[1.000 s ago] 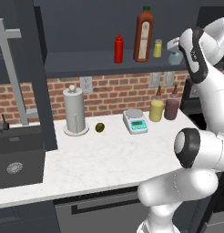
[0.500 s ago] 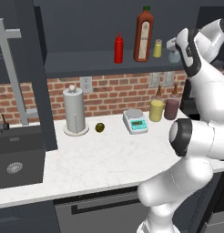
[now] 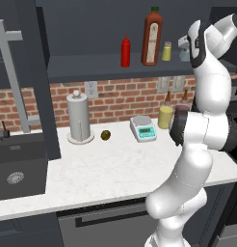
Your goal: Put the shaker and condiment bottle from the counter next to their counterparts in the cabinet.
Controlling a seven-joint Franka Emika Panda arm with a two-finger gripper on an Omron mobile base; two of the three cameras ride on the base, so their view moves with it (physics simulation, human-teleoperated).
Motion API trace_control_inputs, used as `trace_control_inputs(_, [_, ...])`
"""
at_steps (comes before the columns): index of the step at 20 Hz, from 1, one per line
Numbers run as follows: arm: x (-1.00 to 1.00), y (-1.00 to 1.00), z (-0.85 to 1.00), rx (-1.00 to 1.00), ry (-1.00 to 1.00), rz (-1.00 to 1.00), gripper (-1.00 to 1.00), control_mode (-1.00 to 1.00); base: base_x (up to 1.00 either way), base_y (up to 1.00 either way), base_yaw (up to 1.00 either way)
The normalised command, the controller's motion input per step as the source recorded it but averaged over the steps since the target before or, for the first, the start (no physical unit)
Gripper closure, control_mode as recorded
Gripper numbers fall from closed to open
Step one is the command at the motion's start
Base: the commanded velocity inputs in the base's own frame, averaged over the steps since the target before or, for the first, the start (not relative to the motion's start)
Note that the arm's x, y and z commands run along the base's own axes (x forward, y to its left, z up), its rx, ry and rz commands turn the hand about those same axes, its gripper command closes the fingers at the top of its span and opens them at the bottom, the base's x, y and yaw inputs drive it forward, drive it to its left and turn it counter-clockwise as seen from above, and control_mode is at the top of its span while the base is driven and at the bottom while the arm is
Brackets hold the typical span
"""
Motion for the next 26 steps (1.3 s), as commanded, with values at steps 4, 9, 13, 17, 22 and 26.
trace_control_inputs(4, [0.11, -0.02, -0.04, 0.00, 0.09, 0.00, 1.00, -1.00, 0.00, 0.00, 0.00])
trace_control_inputs(9, [0.09, 0.00, -0.44, -0.08, 0.06, -0.03, 1.00, -1.00, 0.00, 0.00, 0.00])
trace_control_inputs(13, [0.15, 0.00, -0.46, -0.10, 0.04, -0.03, 1.00, -1.00, 0.00, 0.00, 0.00])
trace_control_inputs(17, [0.01, 0.00, -0.04, 0.00, 0.01, 0.00, 1.00, -1.00, 0.00, 0.00, 0.00])
trace_control_inputs(22, [0.00, 0.00, -0.01, 0.01, 0.00, 0.00, 1.00, -1.00, 0.00, 0.00, 0.00])
trace_control_inputs(26, [0.00, 0.00, -0.01, 0.03, 0.00, 0.00, 1.00, -1.00, 0.00, 0.00, 0.00])
